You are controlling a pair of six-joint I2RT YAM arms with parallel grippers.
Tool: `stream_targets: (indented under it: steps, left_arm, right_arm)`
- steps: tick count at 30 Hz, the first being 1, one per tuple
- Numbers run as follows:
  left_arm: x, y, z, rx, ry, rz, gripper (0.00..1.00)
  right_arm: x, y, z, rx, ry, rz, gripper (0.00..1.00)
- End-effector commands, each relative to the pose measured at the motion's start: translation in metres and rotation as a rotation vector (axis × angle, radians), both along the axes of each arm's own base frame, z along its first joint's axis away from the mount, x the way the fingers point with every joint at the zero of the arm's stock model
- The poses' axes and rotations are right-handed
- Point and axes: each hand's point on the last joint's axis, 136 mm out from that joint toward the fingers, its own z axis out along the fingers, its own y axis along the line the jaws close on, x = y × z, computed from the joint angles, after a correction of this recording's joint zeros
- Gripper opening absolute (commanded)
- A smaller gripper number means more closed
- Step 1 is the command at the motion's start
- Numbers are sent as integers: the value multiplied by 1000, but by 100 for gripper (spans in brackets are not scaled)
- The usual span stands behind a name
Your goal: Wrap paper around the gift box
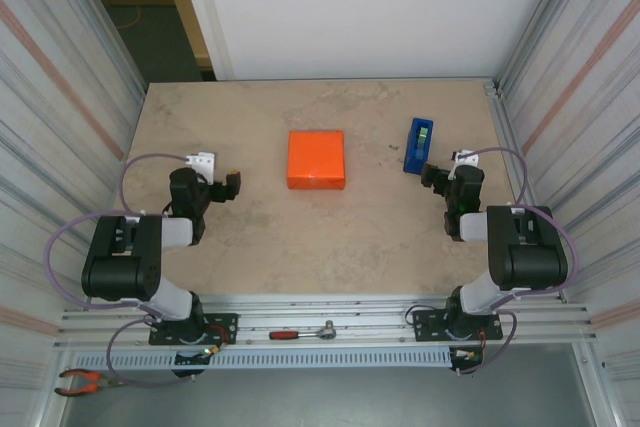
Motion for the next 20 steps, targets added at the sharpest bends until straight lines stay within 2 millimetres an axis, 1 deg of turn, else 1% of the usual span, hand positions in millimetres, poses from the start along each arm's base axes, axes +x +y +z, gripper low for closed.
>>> stream_targets:
  steps: [1,11,14,20]
  left_arm:
    - [2,1,4,3,-13,10,99]
    - [3,1,5,3,-14,10,99]
    - [2,2,4,3,-13,11,99]
    - [2,1,4,3,-13,9,99]
  right_arm:
    - [-1,-1,3,-27,-5,2,98]
    - [0,-1,2,-27,0,5,98]
    - [5,7,-2,-8,25,70,98]
    - [1,8,2,-7,3,78,98]
